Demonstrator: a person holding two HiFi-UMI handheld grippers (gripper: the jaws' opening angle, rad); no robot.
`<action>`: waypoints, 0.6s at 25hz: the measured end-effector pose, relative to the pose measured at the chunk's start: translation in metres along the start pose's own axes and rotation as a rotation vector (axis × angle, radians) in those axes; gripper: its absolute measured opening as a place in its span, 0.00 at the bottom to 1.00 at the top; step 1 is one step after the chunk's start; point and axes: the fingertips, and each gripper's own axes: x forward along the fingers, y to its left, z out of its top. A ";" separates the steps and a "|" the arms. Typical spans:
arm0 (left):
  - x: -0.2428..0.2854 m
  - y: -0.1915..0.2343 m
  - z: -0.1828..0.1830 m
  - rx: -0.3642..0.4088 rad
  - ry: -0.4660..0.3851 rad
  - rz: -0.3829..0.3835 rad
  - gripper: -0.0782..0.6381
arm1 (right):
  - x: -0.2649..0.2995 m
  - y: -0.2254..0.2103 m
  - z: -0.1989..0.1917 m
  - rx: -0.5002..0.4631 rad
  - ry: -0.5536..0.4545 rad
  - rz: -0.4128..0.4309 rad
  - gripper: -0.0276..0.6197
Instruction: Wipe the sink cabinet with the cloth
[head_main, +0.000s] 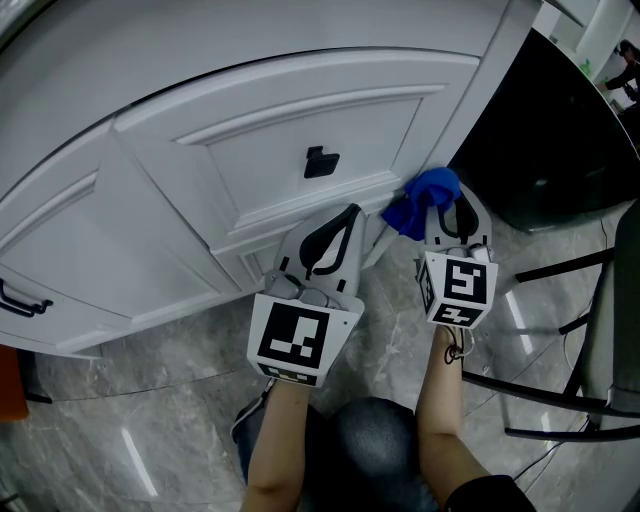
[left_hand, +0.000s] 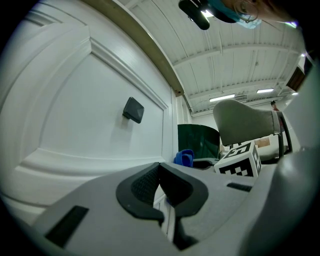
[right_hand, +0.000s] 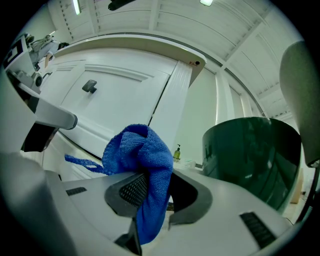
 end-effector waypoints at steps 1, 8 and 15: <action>0.000 -0.001 0.001 -0.003 -0.006 -0.001 0.11 | 0.000 0.000 0.000 -0.001 0.000 0.000 0.22; -0.001 -0.001 0.000 0.007 0.006 -0.007 0.11 | 0.000 0.001 -0.003 -0.004 0.003 -0.007 0.22; -0.004 -0.003 -0.003 0.023 0.024 -0.016 0.11 | 0.000 0.003 -0.007 0.004 0.008 -0.014 0.22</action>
